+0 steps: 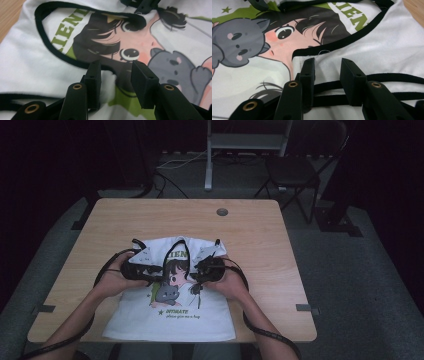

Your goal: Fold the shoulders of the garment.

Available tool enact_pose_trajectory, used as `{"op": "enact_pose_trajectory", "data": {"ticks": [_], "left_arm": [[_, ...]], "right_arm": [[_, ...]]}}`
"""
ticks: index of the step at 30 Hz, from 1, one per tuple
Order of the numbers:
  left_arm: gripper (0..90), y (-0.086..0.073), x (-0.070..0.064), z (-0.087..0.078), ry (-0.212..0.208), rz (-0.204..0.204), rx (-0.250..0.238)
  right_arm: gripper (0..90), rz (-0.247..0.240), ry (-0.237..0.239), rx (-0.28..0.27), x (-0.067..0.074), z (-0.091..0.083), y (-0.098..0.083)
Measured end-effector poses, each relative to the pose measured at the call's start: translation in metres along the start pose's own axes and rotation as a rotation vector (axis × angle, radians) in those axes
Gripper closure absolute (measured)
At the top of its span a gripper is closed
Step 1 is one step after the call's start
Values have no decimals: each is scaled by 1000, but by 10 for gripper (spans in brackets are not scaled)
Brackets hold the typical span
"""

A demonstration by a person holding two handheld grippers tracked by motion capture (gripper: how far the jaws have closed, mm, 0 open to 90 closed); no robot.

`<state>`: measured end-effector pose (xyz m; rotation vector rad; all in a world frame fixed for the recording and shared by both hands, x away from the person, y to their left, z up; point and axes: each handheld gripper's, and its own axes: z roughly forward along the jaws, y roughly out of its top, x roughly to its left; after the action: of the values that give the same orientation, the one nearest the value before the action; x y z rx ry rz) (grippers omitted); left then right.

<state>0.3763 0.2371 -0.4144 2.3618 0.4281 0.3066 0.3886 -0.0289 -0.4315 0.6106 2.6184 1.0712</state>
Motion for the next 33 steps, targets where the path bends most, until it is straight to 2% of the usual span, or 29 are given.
{"op": "enact_pose_trajectory", "data": {"ticks": [4, 6, 7, 10, 11, 12, 13, 14, 17, 18, 19, 20, 21, 23, 24, 25, 28, 29, 30, 32, 33], "left_arm": [[577, 0, 3, -4, 12, -21, -35], [522, -1, 7, -11, 31, -45, -61], [483, -2, 10, -15, 42, -59, -77], [378, -8, 22, -31, 81, -144, -145], [338, -8, 22, -31, 81, -144, -145], [303, -13, 29, -40, 105, -201, -183], [303, -13, 29, -40, 105, -201, -183], [302, -19, 35, -47, 124, -244, -215], [208, -29, 41, -54, 153, -304, -225], [207, -33, 43, -57, 170, -315, -226], [207, -33, 43, -57, 170, -315, -226], [207, -37, 44, -59, 179, -324, -230], [207, -43, 45, -63, 196, -342, -245], [207, -50, 45, -67, 213, -356, -260], [207, -54, 45, -69, 229, -374, -275], [207, -54, 45, -69, 229, -374, -275], [207, -66, 44, -73, 278, -410, -294], [208, -66, 44, -73, 278, -410, -294], [207, -72, 44, -75, 306, -428, -305], [207, -74, 44, -76, 317, -432, -306], [207, -78, 44, -77, 344, -439, -309]], "right_arm": [[603, -3, -3, 3, 0, -1, 0], [574, 19, -18, -28, -2, -6, 1], [555, 44, -27, -49, -5, -9, 1], [436, 111, -67, -83, -16, -18, -1], [436, 111, -67, -83, -16, -18, -1], [358, 155, -92, -90, -22, -23, -4], [358, 155, -92, -90, -22, -23, -4], [292, 204, -113, -97, -28, -27, -6], [214, 264, -129, -110, -36, -33, -11], [202, 280, -131, -110, -38, -34, -12], [202, 280, -131, -110, -38, -34, -12], [190, 303, -131, -110, -40, -36, -14], [130, 333, -137, -110, -44, -38, -16], [131, 362, -141, -113, -47, -40, -19], [131, 370, -144, -113, -48, -40, -20], [131, 370, -144, -113, -48, -40, -20], [130, 396, -161, -126, -52, -42, -26], [128, 404, -168, -130, -53, -42, -28], [125, 406, -169, -130, -54, -43, -29], [125, 414, -174, -136, -54, -44, -31], [124, 424, -179, -142, -56, -46, -33]]}}
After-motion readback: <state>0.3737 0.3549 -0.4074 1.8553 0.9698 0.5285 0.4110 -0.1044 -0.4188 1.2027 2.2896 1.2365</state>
